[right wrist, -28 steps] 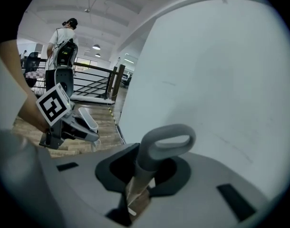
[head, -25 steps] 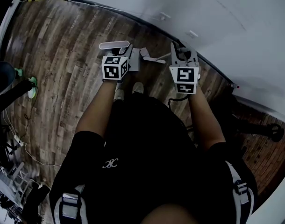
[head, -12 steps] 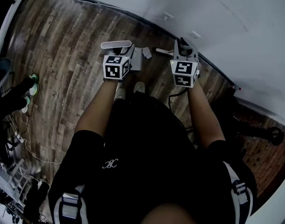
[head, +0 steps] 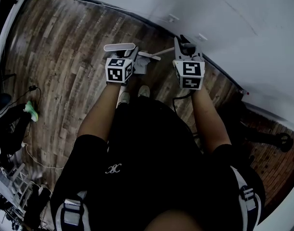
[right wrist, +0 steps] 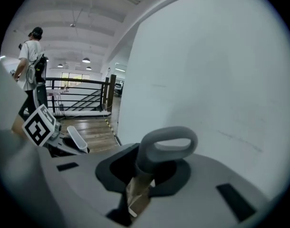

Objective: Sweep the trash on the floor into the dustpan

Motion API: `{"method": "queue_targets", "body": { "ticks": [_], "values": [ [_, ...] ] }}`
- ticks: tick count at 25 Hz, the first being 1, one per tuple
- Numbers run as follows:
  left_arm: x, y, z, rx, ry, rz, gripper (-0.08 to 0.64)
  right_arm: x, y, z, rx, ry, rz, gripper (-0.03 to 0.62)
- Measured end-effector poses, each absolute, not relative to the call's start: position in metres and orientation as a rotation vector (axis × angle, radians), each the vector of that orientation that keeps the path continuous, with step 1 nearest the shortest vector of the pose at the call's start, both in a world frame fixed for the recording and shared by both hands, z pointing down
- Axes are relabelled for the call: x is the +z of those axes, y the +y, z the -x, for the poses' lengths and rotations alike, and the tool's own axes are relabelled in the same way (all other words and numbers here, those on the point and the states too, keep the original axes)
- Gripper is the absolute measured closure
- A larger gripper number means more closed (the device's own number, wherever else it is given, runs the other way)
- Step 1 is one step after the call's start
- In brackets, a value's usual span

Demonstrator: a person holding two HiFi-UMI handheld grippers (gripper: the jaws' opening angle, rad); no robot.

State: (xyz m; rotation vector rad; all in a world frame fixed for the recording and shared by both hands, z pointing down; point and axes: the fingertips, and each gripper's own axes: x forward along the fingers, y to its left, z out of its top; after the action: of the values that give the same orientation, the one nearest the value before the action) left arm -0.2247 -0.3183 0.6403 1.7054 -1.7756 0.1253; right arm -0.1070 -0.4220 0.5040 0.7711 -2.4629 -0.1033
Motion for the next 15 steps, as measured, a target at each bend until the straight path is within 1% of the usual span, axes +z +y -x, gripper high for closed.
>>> {"method": "queue_targets", "body": {
  "ticks": [6,10,15],
  "values": [
    [0.643,-0.321,0.222,0.135,-1.746,-1.725,0.402,0.467,-0.435,0.081,-0.027,-2.504,-0.892,0.529],
    [0.642,-0.313,0.230,0.191,-1.788,-1.688,0.416,0.437,-0.432,0.058,-0.035,-2.523,-0.963,0.531],
    [0.624,-0.317,0.242,0.182,-1.819,-1.655,0.419,0.405,-0.433,0.020,-0.069,-2.537,-1.068,0.532]
  ]
}}
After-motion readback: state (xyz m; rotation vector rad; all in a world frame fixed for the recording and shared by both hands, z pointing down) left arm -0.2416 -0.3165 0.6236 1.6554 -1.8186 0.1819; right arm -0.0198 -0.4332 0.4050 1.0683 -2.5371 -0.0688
